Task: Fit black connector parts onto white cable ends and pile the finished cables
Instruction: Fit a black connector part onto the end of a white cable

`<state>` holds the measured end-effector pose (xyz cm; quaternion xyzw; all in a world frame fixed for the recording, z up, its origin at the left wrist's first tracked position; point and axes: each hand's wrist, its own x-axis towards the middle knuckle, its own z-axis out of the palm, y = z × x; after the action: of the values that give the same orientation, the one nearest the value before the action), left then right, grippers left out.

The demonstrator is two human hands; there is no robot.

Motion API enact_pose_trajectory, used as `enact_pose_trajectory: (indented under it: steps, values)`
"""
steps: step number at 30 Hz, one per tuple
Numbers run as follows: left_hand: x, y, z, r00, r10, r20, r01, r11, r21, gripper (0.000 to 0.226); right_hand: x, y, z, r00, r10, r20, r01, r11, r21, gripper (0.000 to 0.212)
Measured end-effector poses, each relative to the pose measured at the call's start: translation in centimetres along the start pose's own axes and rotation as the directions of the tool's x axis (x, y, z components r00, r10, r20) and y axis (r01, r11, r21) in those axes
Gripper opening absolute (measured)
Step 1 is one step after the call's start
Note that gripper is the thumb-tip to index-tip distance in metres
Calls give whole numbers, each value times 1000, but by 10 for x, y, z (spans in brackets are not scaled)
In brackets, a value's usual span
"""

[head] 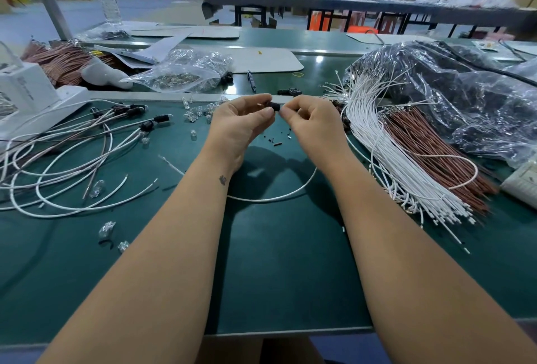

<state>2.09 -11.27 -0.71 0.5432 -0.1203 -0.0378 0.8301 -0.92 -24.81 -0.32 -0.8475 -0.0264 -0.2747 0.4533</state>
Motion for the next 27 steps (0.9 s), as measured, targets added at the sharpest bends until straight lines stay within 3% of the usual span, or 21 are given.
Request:
enact_pose_trajectory:
  steps: [7,14,17,20,24,27]
  values:
    - [-2,1,-3,999,12,-42,-6,990,138,9,-1,-2,-2,1000,-27,1,27,998,53,26]
    - [-4,1,1,999,21,-37,-13,981,195,4,-2,-3,3,997,-54,49,52,998,24,15]
    - [-1,3,-3,968,192,-160,-126,929,349,12,0,2,4,999,-42,21,44,995,-89,10]
    - [3,6,-13,901,296,-317,-131,883,452,16,2,10,3,1000,1,-10,-2,987,-160,10]
    - [0,4,-5,956,214,-201,-114,901,418,18,-1,5,12,998,-51,36,55,990,-130,22]
    - [-2,2,2,982,162,-99,-103,892,440,17,-1,3,13,996,-61,63,70,985,-159,11]
